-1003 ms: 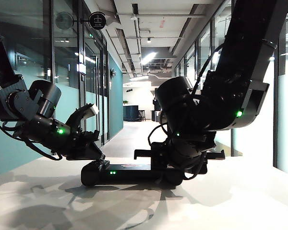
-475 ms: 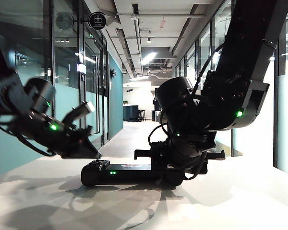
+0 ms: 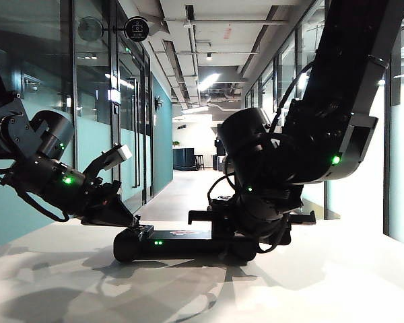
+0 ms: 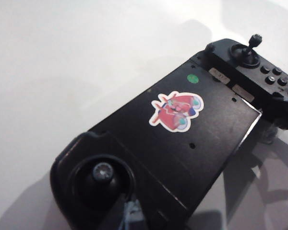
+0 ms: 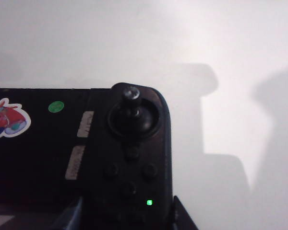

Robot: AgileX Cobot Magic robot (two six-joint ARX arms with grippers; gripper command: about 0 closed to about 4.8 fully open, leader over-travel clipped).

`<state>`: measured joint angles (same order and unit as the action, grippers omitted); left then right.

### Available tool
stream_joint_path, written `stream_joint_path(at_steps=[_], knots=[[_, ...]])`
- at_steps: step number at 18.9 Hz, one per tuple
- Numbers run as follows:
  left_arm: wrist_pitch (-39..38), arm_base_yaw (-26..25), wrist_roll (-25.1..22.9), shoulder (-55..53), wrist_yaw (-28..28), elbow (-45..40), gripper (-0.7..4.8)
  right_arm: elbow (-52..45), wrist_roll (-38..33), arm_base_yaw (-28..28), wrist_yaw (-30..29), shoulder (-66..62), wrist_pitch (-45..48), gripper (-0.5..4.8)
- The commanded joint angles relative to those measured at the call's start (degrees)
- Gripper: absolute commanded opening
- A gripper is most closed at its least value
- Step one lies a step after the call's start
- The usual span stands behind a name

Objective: Push the left joystick on the remote control sitting on the white table forward to make the robot dog walk in a straight line until it approaches the door.

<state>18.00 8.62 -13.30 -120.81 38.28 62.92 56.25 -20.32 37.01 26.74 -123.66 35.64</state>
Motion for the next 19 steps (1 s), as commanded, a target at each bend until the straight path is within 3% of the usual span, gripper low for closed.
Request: stream_joint_path(at_steps=[1,7,19], knots=[[4.1,0.1,0.1,-0.9,0.6,0.2,-0.06,0.1,0.4,0.1,0.2,0.3,0.2,1.65],[6.1,0.2,0.3,-2.7,2.0,0.4,-0.06,0.1,0.4,0.1,0.2,0.3,0.2,1.65],[11.0,0.2,1.7,-2.8,-1.0,0.7,-0.06,0.1,0.4,0.1,0.2,0.3,0.2,1.65]])
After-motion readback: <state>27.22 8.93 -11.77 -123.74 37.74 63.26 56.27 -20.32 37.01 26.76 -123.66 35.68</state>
